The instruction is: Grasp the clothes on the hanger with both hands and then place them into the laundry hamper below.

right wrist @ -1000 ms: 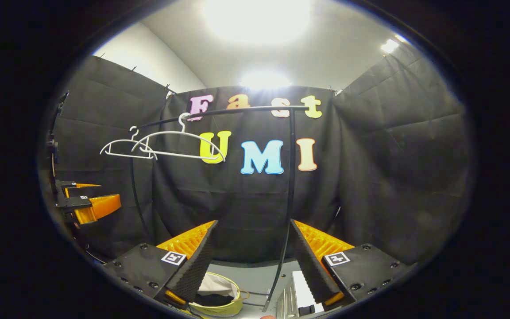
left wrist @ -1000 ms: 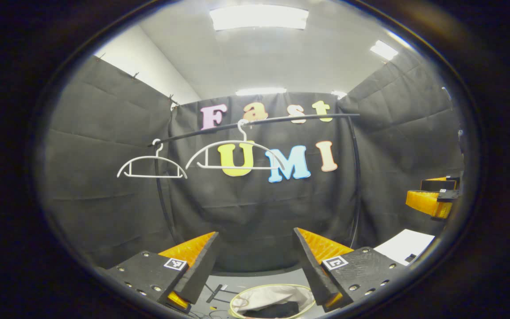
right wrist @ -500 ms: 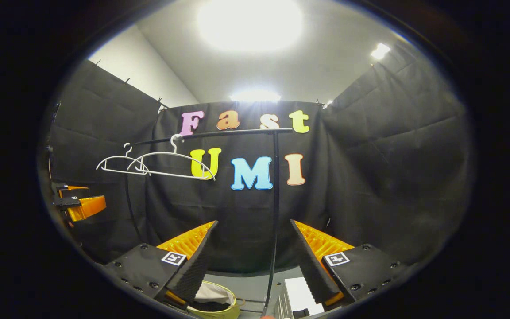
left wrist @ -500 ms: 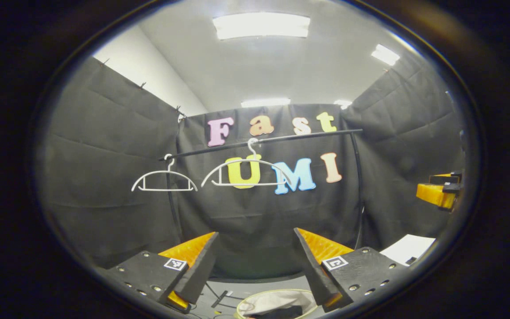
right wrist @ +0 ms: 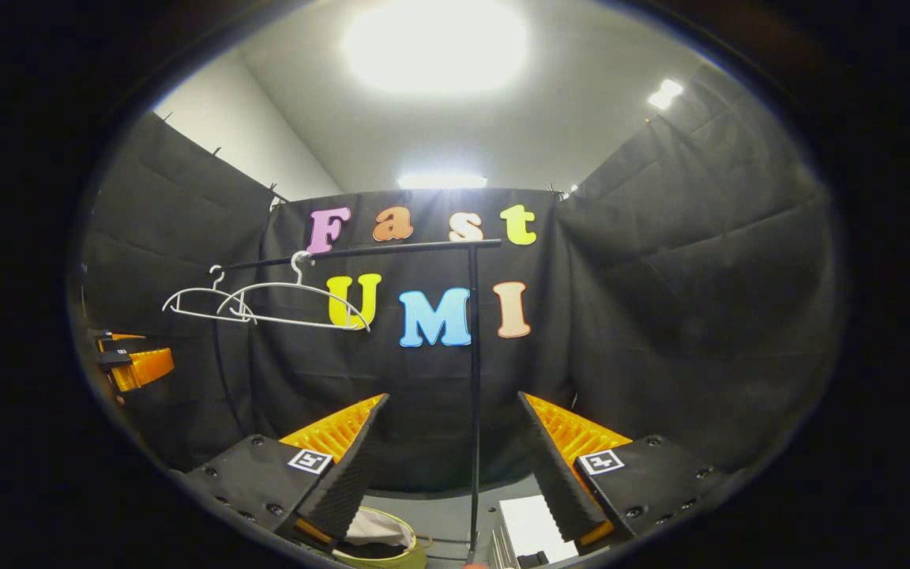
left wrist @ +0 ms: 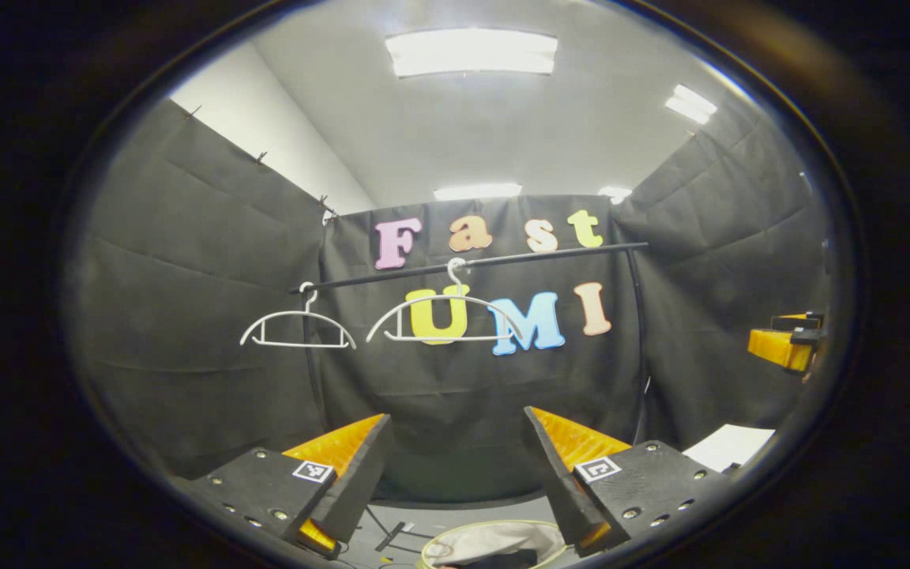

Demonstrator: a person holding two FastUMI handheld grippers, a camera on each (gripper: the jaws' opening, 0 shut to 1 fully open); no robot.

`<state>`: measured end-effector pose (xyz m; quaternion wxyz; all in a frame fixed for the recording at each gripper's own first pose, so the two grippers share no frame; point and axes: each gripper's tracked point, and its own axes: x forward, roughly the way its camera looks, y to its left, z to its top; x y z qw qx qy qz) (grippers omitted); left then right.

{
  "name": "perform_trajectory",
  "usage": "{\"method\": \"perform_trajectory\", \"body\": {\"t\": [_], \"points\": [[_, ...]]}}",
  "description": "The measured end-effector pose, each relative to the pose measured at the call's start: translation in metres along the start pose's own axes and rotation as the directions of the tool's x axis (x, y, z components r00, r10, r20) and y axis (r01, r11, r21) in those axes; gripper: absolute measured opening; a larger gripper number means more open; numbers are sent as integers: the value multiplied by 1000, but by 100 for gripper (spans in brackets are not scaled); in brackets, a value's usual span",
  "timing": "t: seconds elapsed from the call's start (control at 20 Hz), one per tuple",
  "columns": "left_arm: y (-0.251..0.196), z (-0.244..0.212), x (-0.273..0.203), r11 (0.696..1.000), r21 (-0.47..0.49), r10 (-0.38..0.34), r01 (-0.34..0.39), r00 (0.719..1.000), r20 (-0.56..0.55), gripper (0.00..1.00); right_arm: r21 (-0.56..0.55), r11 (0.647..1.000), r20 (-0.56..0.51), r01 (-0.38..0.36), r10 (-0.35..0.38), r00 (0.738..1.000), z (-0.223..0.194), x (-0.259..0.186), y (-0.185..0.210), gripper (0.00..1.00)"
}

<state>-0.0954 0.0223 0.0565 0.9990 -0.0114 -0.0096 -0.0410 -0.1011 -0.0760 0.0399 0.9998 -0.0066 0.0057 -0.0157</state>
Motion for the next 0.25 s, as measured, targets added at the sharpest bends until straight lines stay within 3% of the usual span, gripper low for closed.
{"method": "perform_trajectory", "body": {"t": [0.25], "points": [[4,3,-1,1000,5,8,-8,1000,4,94,-14,1000,4,-12,12,1000,1,1,2,97]]}}
